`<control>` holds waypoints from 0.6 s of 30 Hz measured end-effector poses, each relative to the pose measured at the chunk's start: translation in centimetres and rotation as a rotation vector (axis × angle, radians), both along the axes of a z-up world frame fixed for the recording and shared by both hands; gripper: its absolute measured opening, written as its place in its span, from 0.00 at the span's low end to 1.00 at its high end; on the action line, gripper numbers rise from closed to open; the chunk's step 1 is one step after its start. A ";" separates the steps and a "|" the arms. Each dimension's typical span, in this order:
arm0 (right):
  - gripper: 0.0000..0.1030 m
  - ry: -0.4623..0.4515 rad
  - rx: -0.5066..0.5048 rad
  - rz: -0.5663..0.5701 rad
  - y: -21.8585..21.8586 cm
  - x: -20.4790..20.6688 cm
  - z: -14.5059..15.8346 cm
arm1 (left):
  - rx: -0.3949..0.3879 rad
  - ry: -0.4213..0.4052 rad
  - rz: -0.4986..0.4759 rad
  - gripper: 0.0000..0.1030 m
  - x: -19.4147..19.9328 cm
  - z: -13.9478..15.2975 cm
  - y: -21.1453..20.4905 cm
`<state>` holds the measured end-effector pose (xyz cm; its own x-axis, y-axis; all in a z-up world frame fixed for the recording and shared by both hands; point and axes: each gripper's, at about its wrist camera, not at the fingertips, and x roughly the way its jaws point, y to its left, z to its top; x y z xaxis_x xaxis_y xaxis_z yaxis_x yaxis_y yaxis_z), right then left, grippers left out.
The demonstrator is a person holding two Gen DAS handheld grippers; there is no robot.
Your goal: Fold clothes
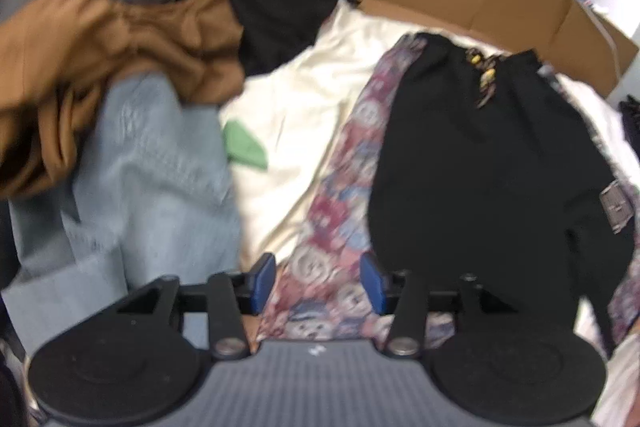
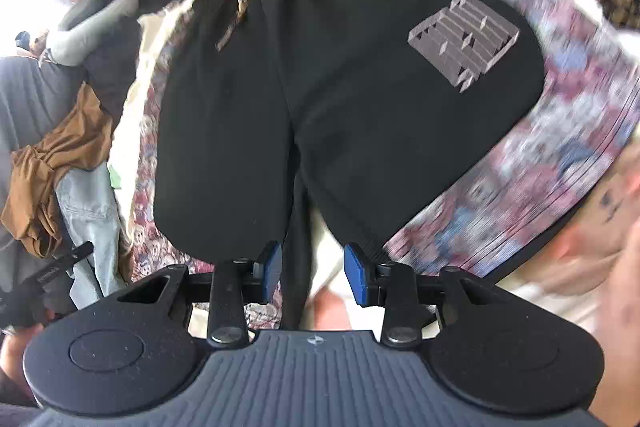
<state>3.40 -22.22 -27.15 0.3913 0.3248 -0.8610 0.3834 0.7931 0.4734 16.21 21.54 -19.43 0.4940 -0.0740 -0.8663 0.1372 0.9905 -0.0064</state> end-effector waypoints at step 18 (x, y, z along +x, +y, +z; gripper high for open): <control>0.67 -0.032 -0.078 0.151 -8.7 0.9 14.7 | 0.000 -0.030 -0.053 0.82 6.4 20.5 -4.5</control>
